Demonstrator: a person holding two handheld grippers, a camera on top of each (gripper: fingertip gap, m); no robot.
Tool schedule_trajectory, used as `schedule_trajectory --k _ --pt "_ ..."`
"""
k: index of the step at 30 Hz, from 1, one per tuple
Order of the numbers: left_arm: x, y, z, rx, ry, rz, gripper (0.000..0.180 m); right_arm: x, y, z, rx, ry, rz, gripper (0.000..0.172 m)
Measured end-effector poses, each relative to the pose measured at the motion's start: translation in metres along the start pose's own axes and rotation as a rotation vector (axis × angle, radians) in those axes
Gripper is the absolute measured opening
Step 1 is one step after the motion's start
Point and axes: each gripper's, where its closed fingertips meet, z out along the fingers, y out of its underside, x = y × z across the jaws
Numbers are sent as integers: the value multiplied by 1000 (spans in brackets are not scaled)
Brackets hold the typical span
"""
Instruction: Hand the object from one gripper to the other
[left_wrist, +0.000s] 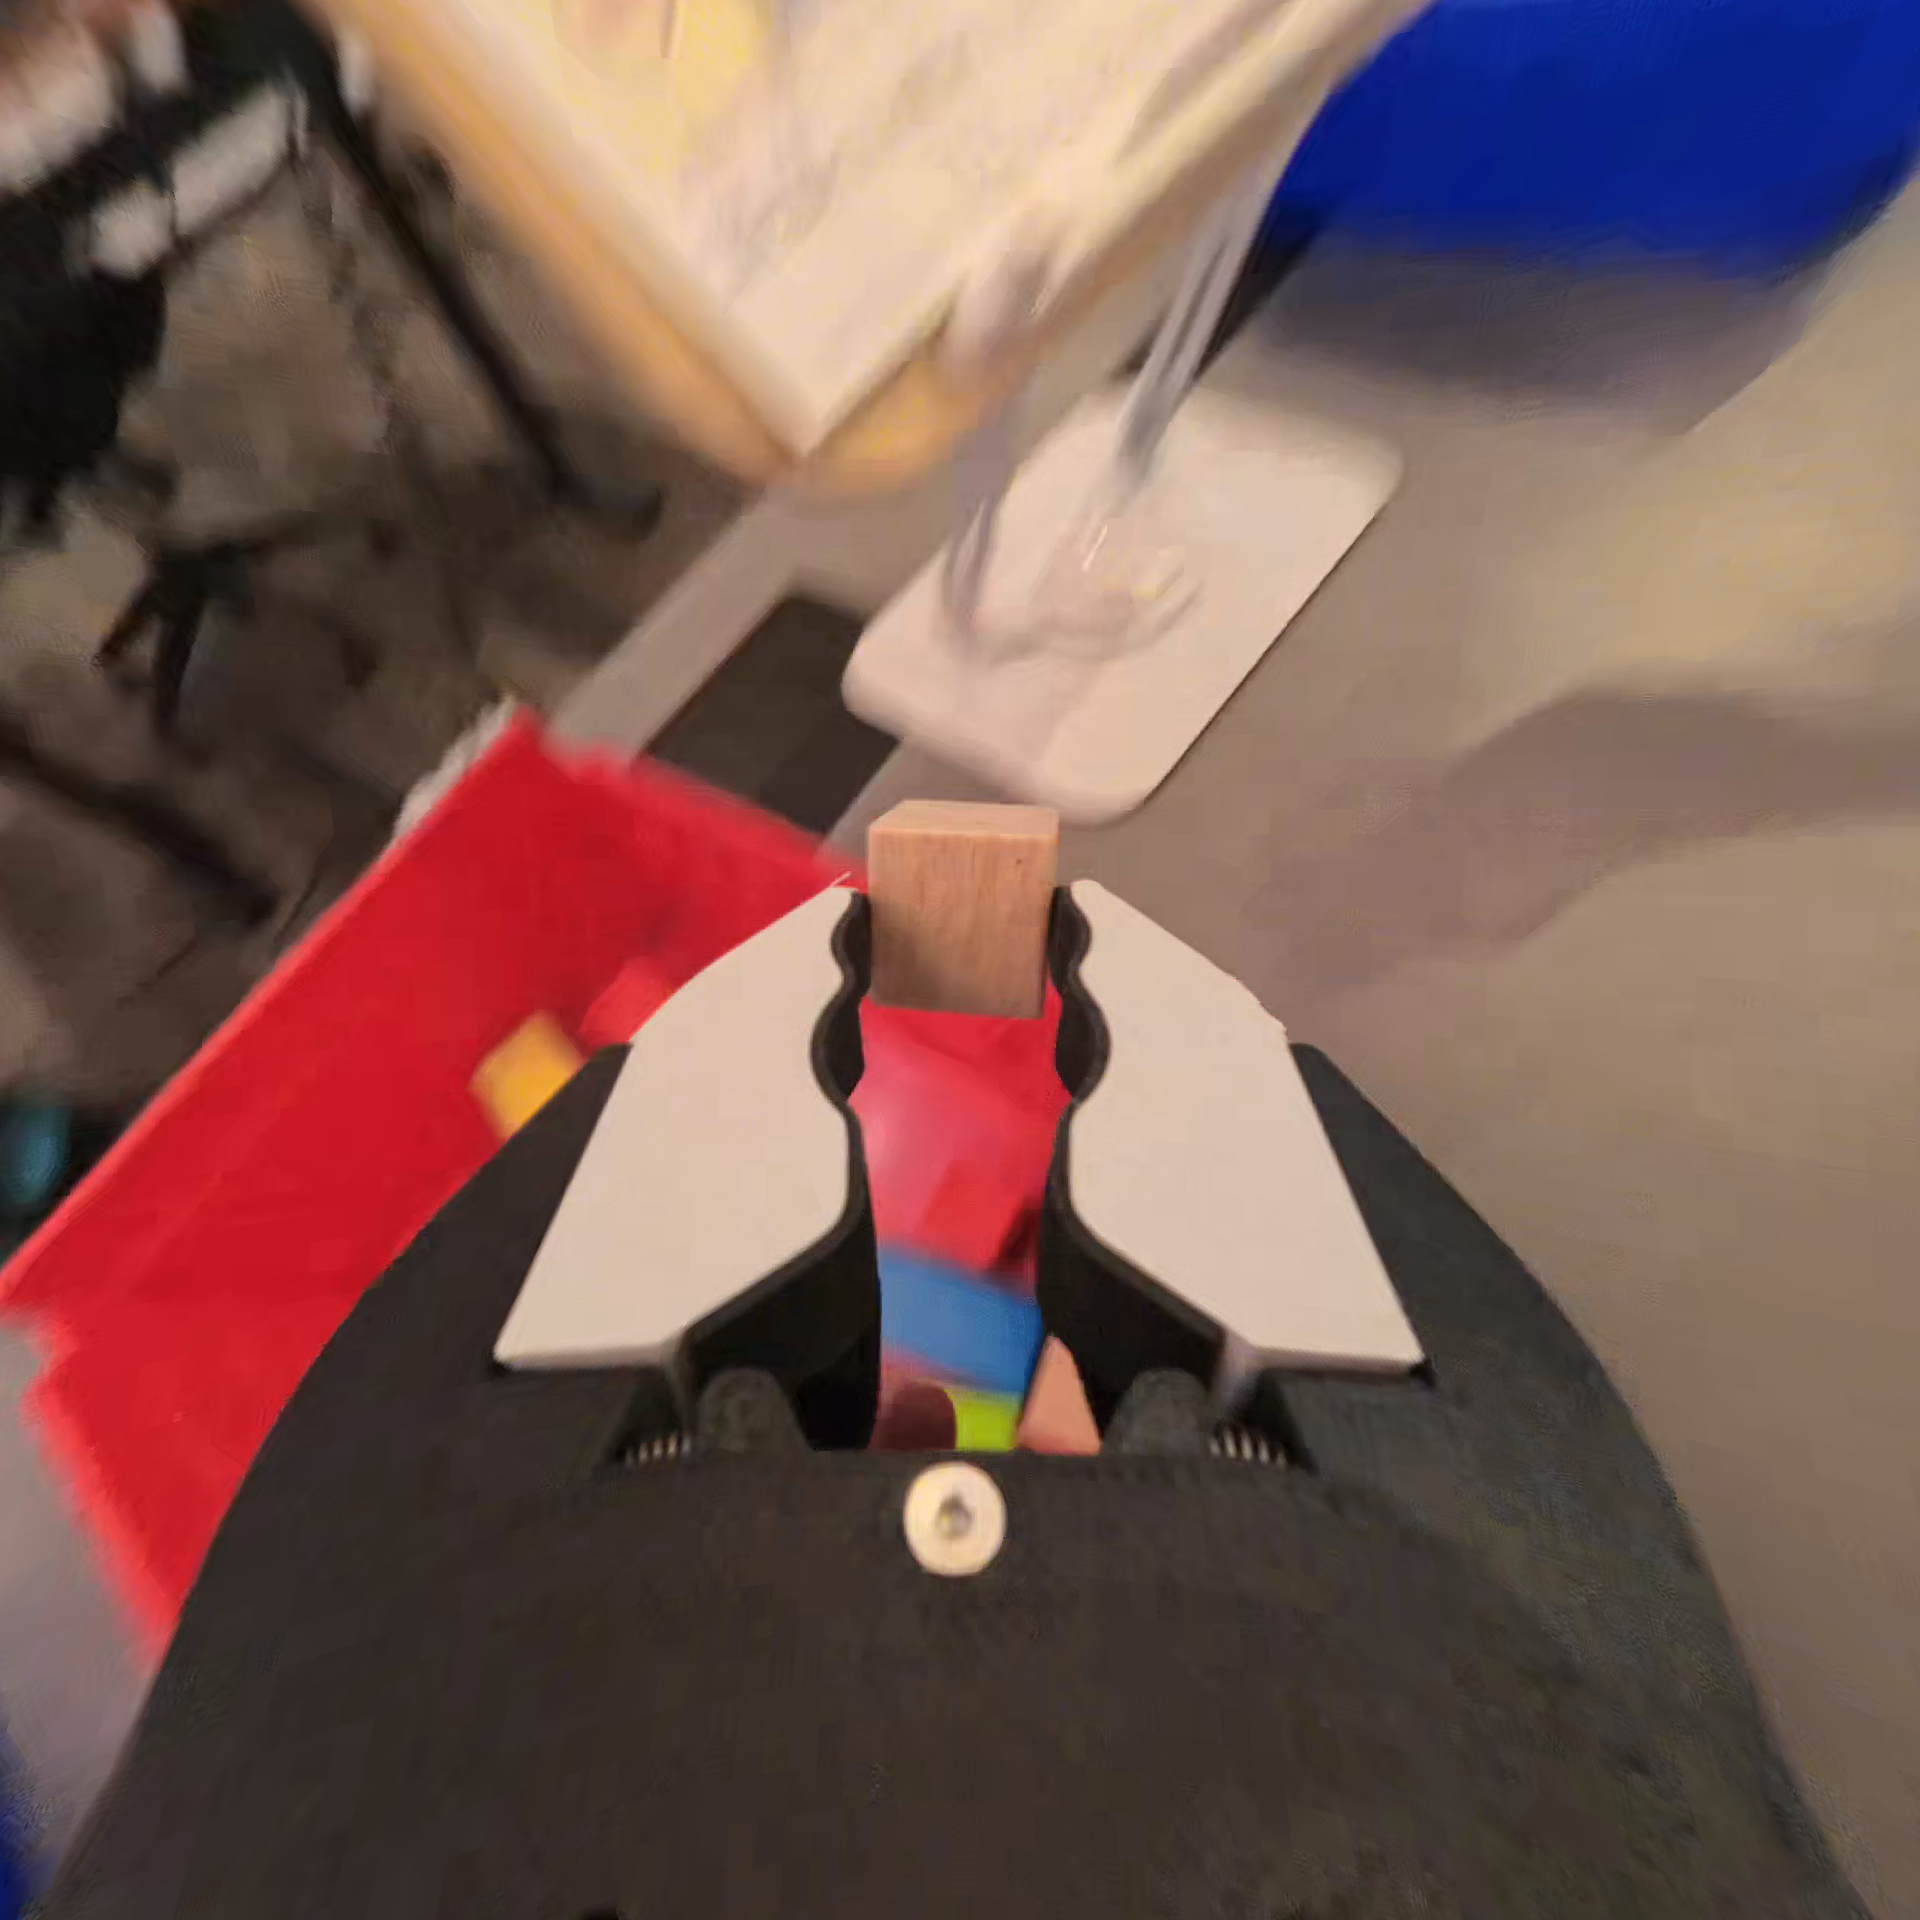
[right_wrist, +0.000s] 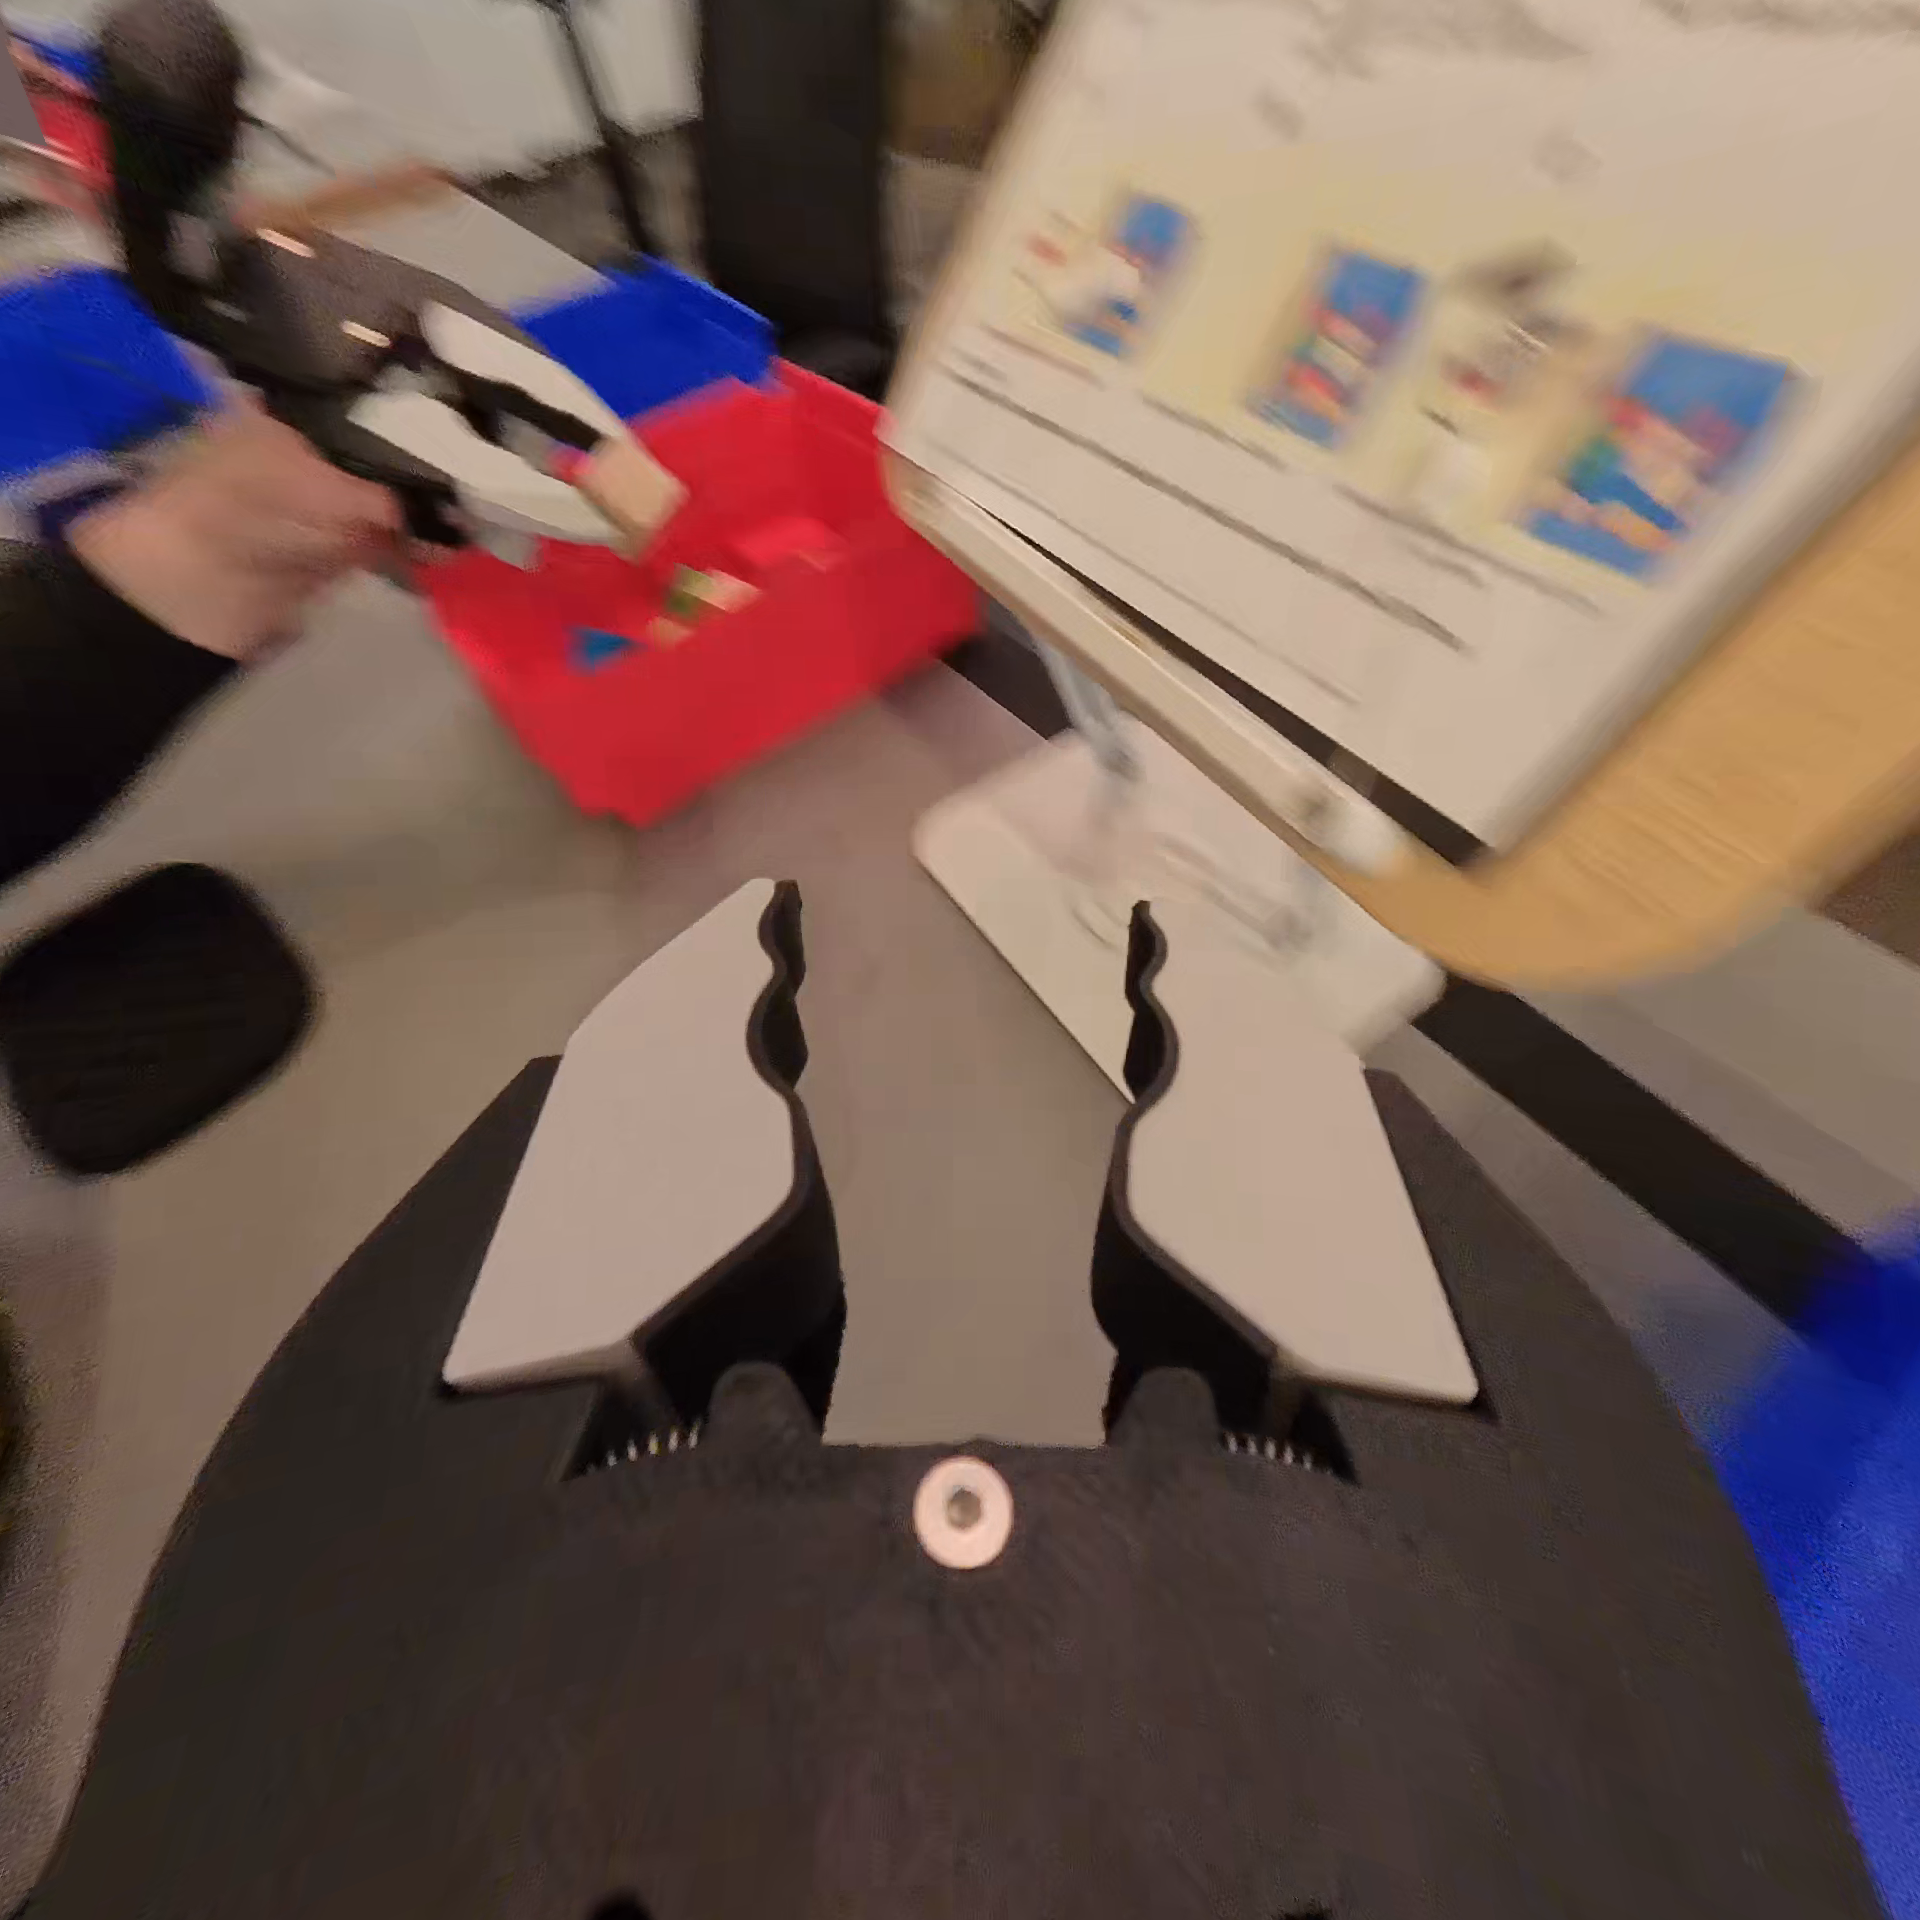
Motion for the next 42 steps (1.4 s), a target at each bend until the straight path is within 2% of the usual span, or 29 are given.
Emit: schedule_trajectory --k 2,4,7,9,12,18,26,27,29,32,34,37,39,42 --pt "41 -47 -11 200 124 -32 33 -41 -20 25 79 -119 -71 60" --pt "78 -82 -18 339 246 -64 33 -78 -36 46 164 -219 -130 62" --pt "121 -111 -19 445 378 -94 34 -114 -53 66 282 -303 -185 60" --pt "138 -123 -17 492 418 -111 33 -127 -58 74 326 -351 -169 60" --pt "155 -134 -16 540 486 -132 33 -136 -53 82 331 -406 -133 56" --pt "163 -137 -13 576 539 -131 33 -138 -52 73 364 -498 -75 31" --pt "170 -149 -11 604 607 -165 35 -127 -54 55 389 -488 -36 30" --pt "168 -150 -11 603 599 -171 38 -117 -56 47 382 -450 -34 30" --pt "158 -150 -12 595 570 -178 32 -82 -55 27 328 -326 -27 31" --pt "142 -138 -14 564 502 -172 13 12 -28 -14 111 1 -32 30" --pt "132 -129 -16 539 448 -163 5 78 8 -49 -100 179 37 31" --pt "121 -117 -17 510 387 -161 5 165 74 -102 -424 436 143 30" --pt "111 -112 -16 485 341 -169 6 201 119 -127 -609 512 246 30" --pt "101 -103 -14 445 278 -166 6 239 170 -142 -757 550 374 31"
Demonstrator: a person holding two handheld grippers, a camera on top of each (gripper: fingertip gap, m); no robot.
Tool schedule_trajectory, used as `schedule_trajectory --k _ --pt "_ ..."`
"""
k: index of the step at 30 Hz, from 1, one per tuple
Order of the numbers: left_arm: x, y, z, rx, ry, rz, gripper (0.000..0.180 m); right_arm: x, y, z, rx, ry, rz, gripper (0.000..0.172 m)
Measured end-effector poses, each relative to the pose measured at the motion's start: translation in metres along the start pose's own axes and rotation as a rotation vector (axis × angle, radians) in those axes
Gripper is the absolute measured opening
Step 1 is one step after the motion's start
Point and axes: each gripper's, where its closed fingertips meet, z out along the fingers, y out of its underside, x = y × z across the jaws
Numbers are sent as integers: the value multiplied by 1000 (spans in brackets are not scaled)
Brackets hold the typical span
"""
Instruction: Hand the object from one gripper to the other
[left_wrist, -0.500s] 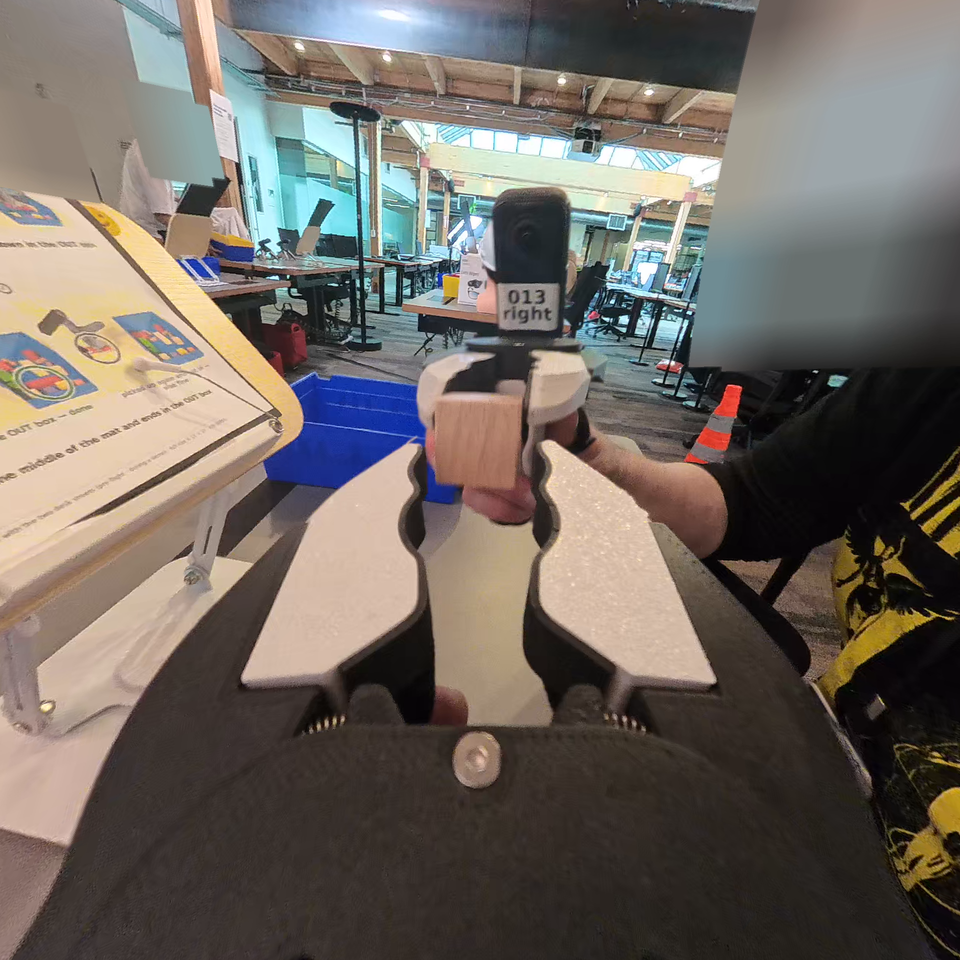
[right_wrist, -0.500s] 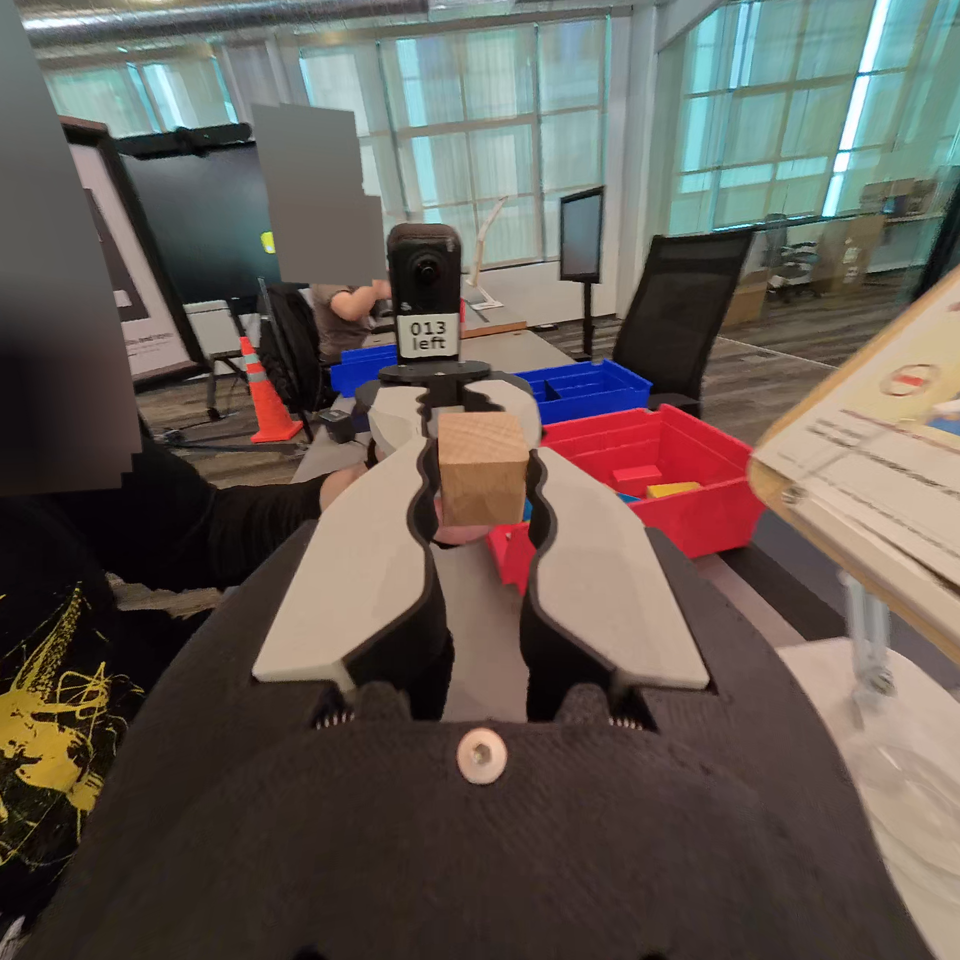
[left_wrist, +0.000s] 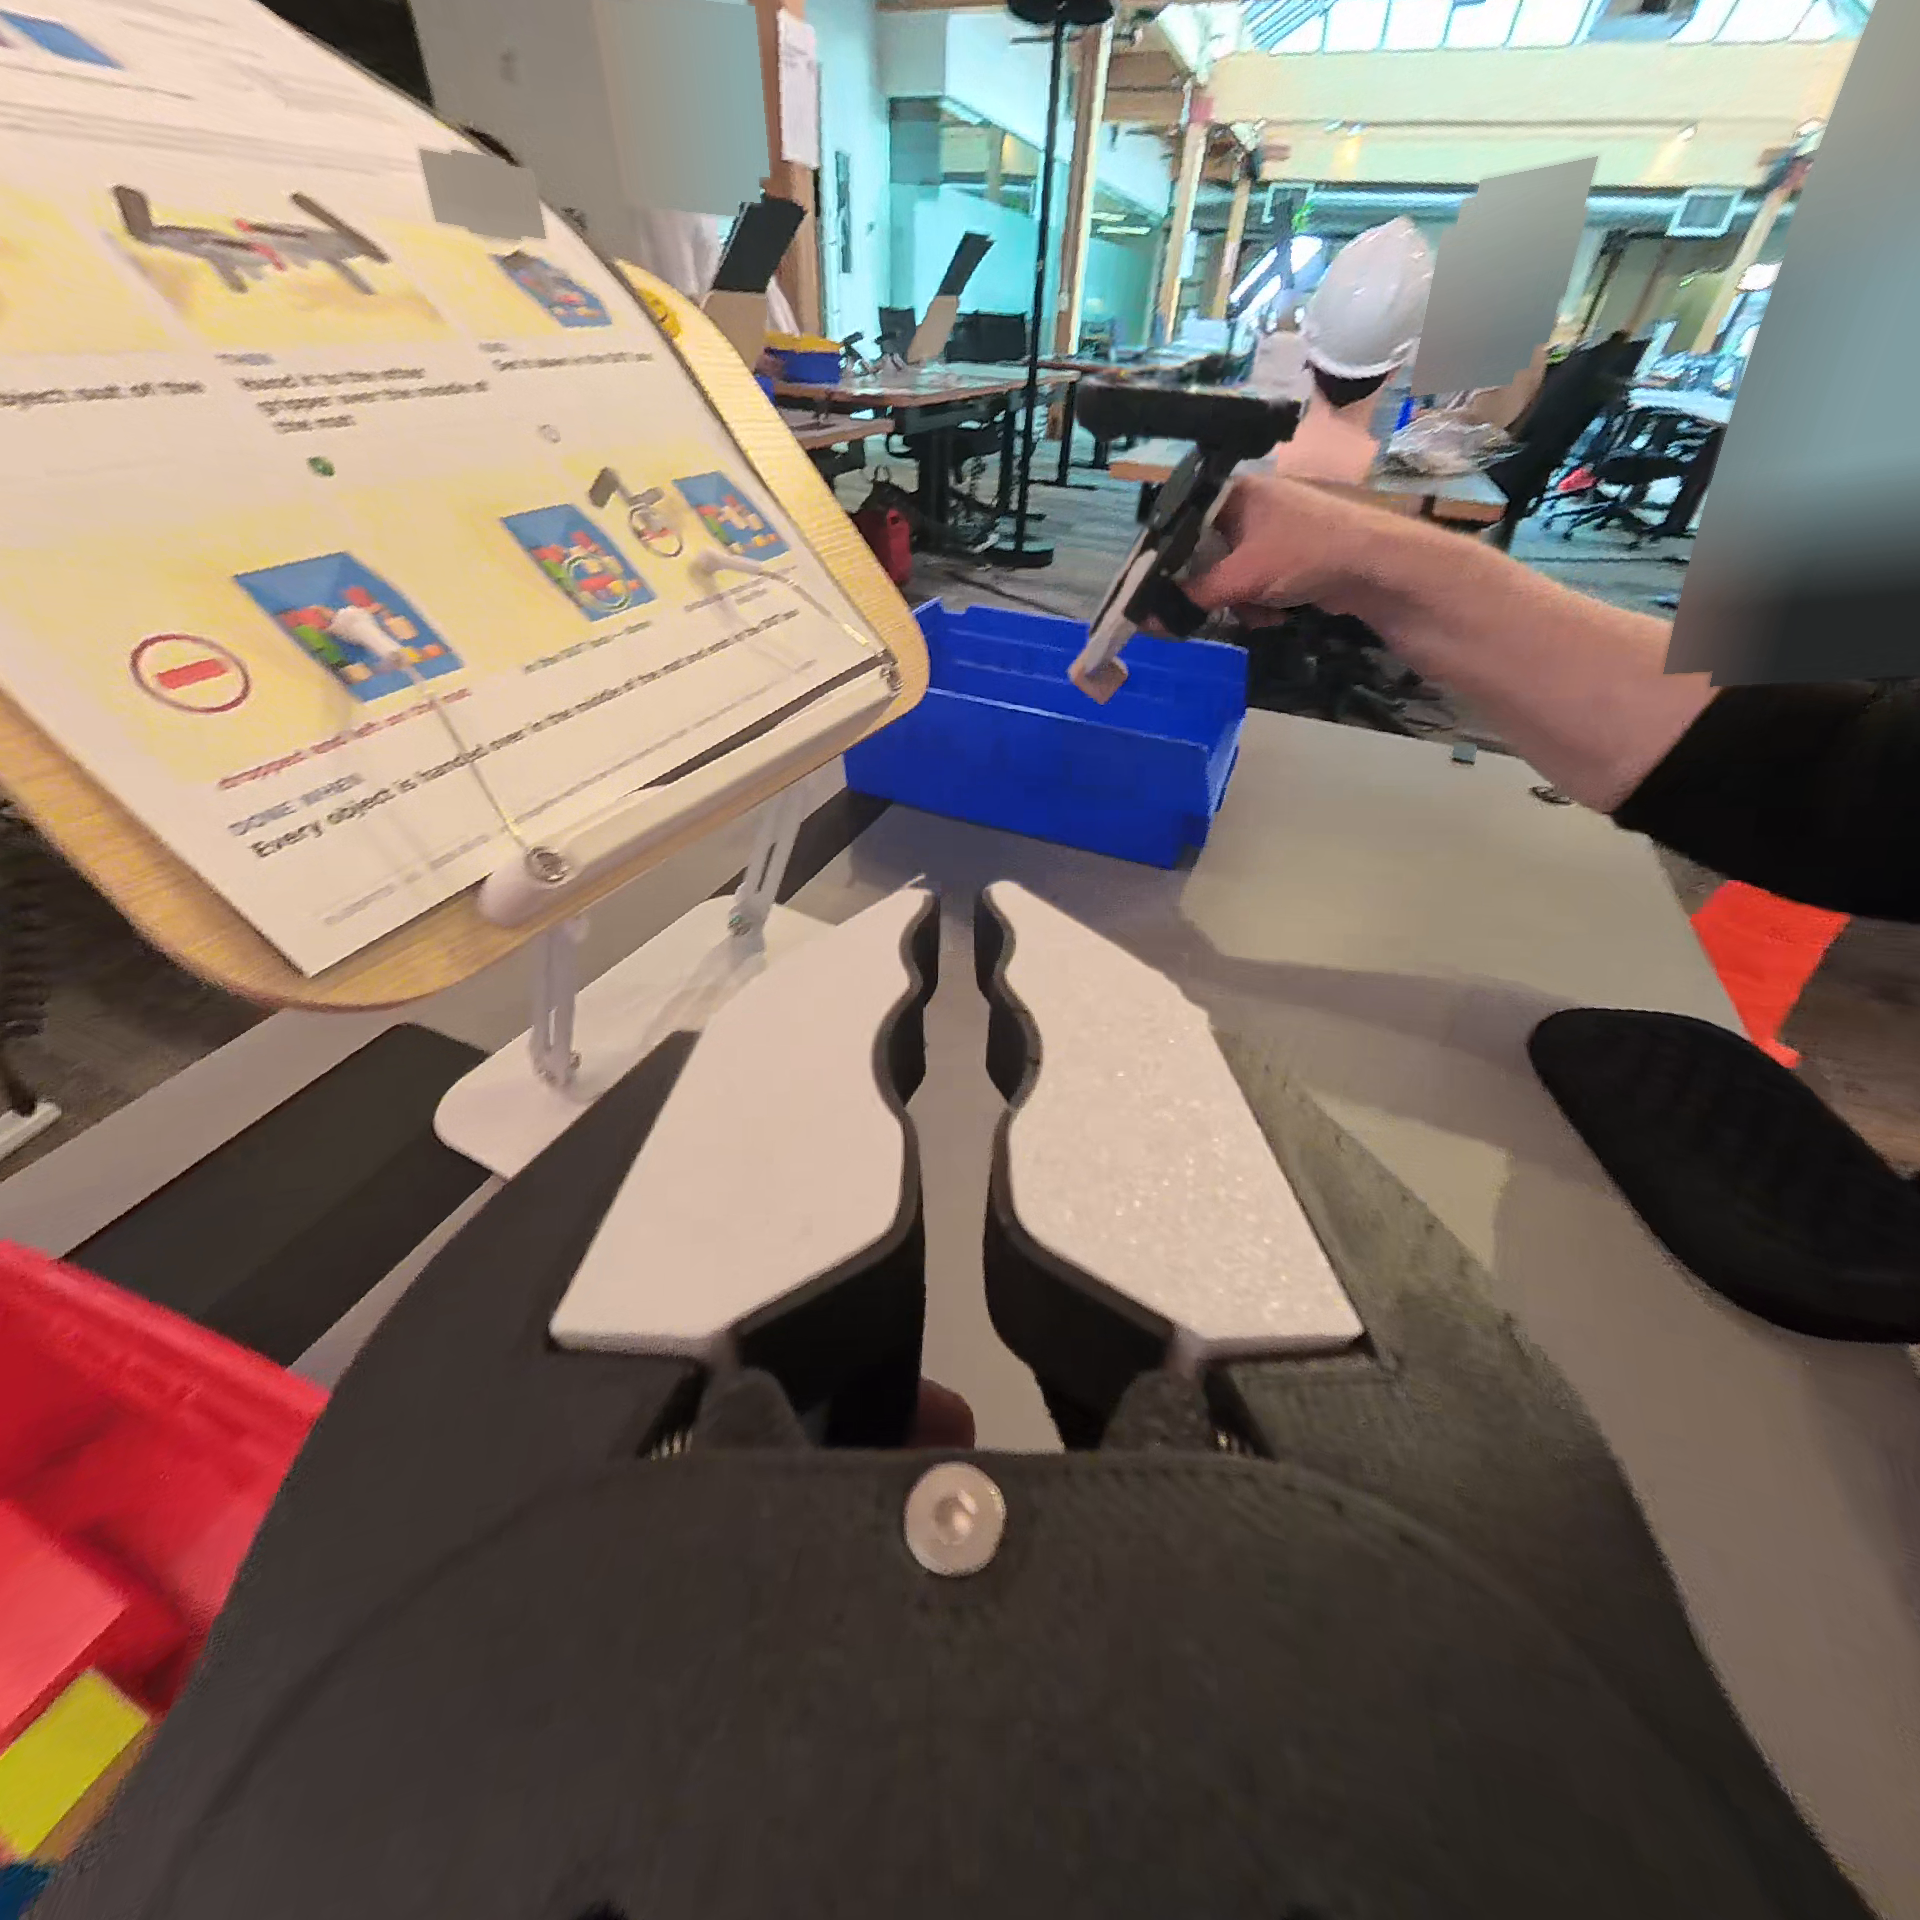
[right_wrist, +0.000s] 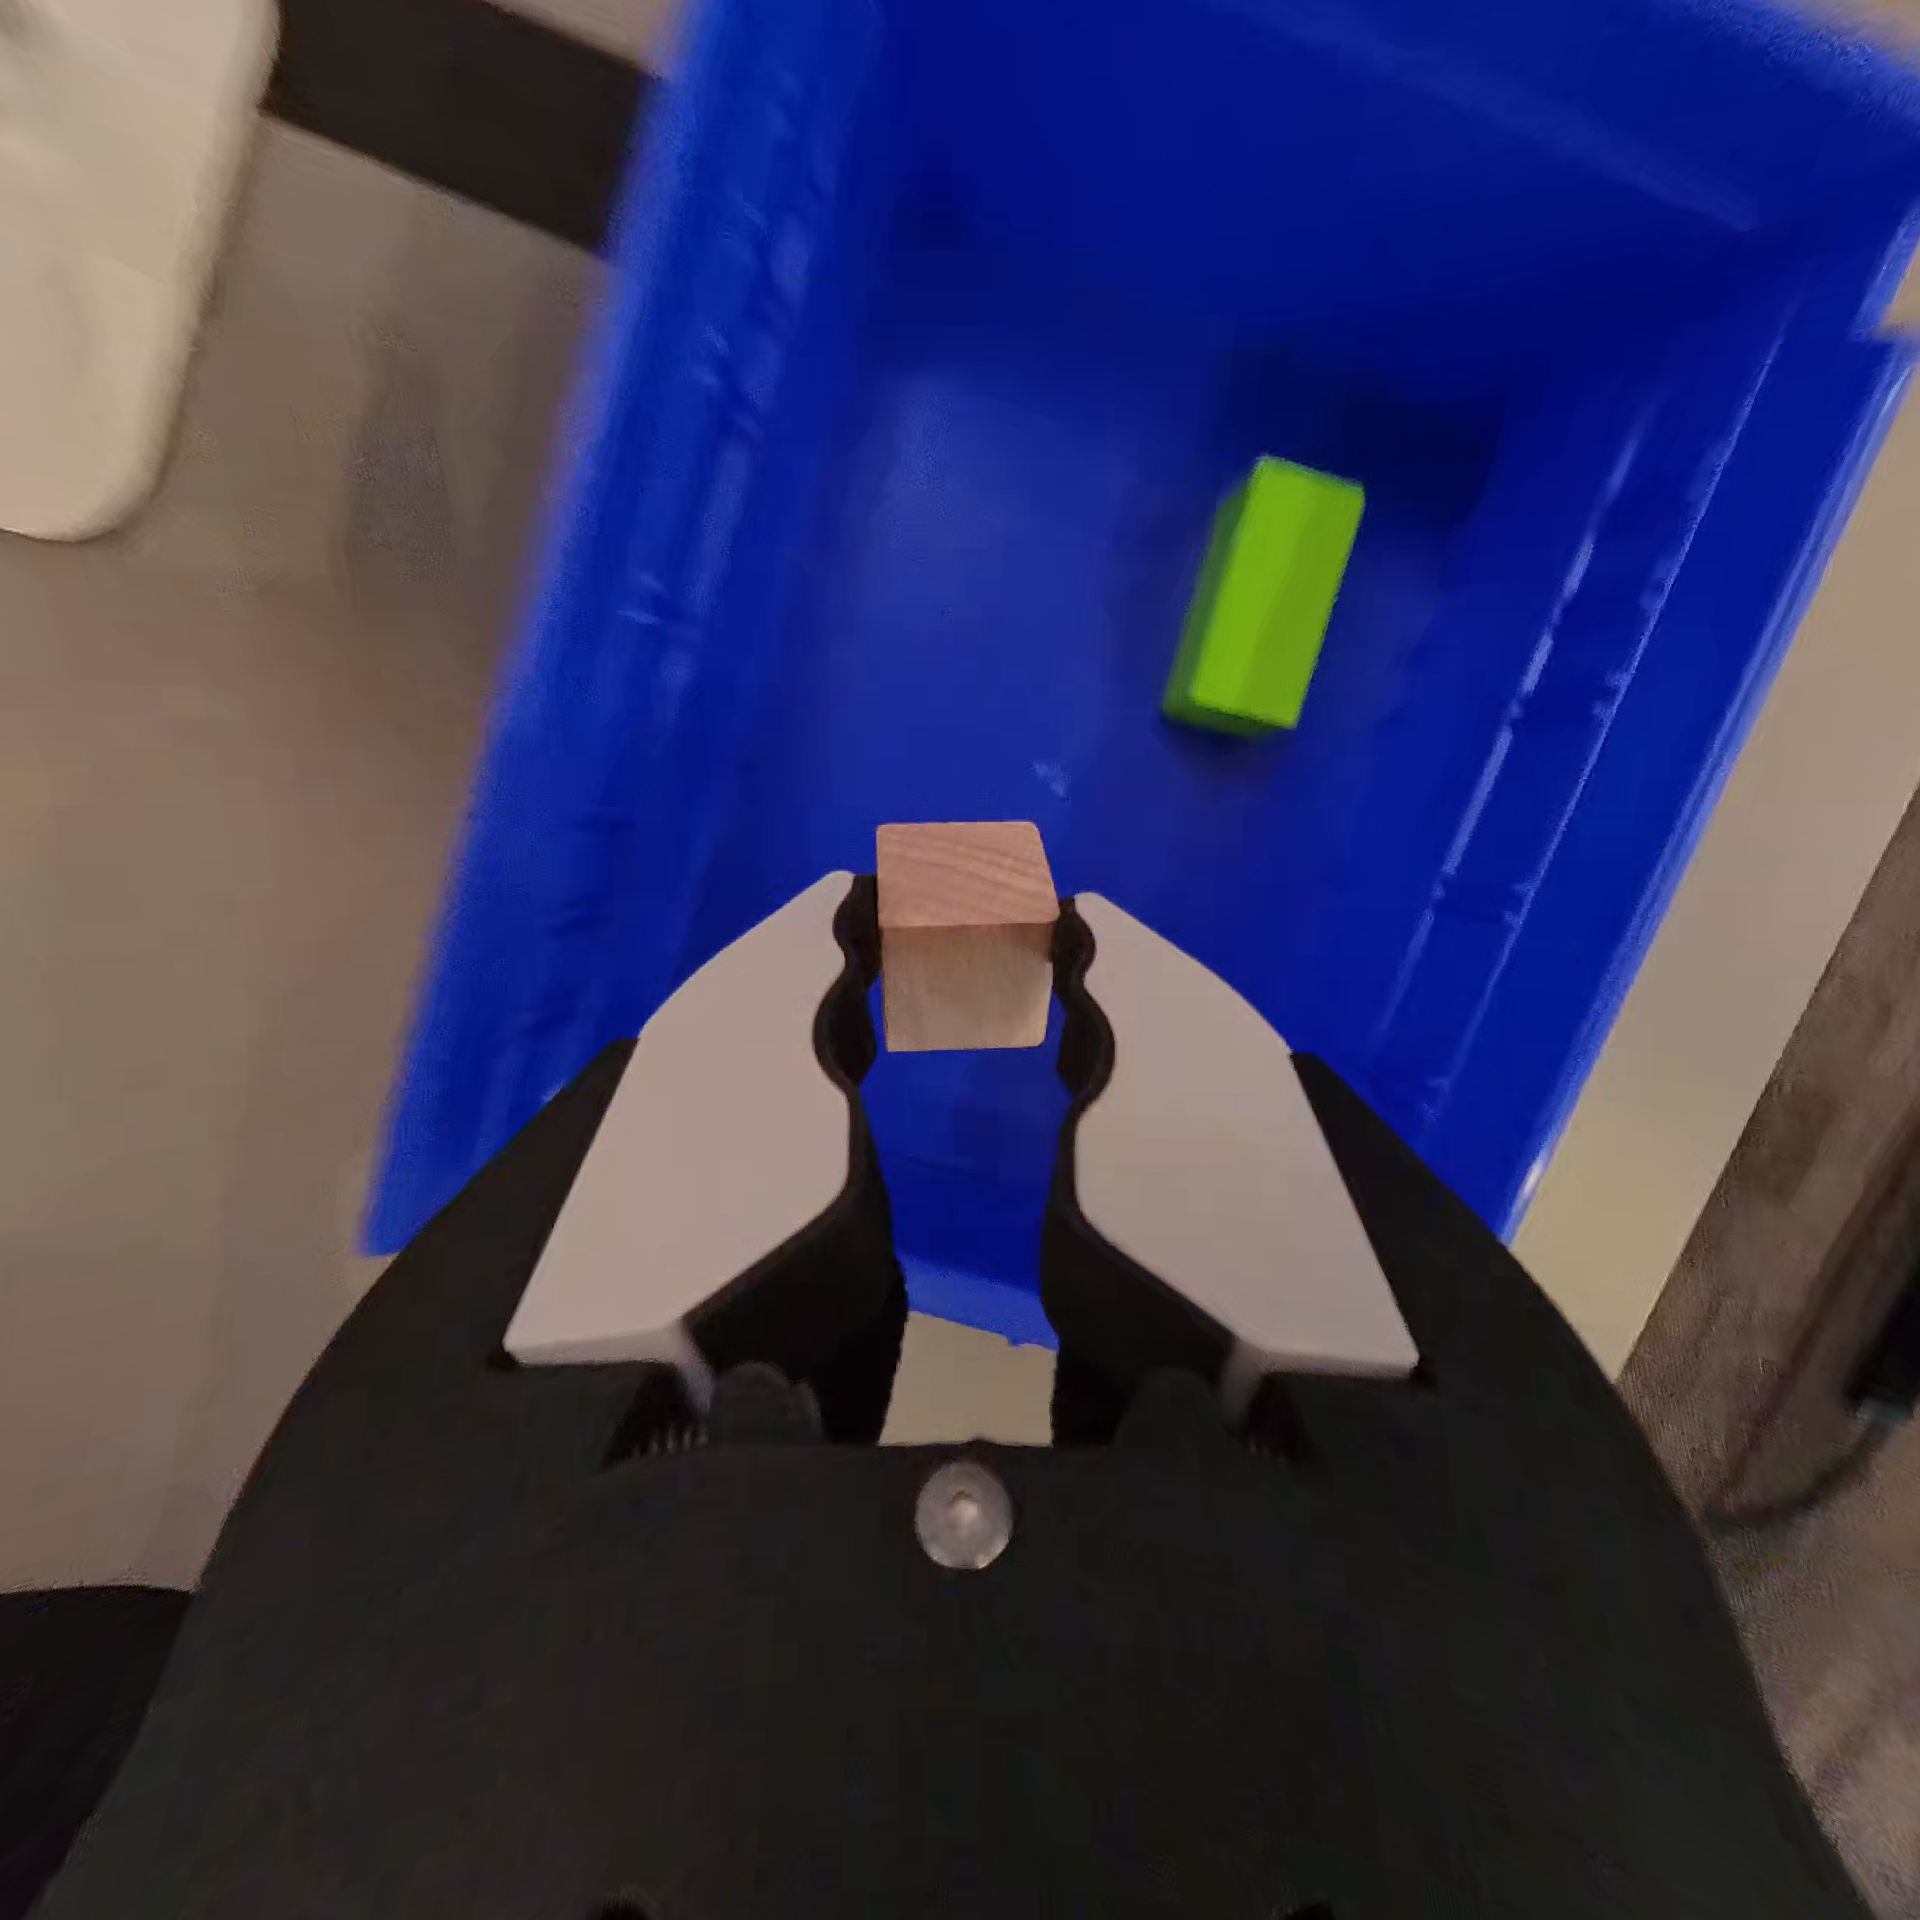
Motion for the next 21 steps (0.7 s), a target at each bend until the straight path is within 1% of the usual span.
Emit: schedule_trajectory --k 3,7,12,19,20,21 --pt "-5 12 -1 -51 -31 1 8 27 16 31 -126 27 47 31" --pt "-10 28 -4 -116 -57 1 10 44 23 55 -227 68 53 31" --pt "-17 37 -10 -138 -93 -22 13 53 24 72 -275 71 78 31" --pt "-21 45 -15 -154 -118 -38 15 61 20 82 -275 82 91 30" --pt "-22 46 -16 -159 -122 -40 16 63 20 83 -280 95 84 34" --pt "-22 47 -18 -165 -127 -42 17 64 21 83 -279 109 83 42"
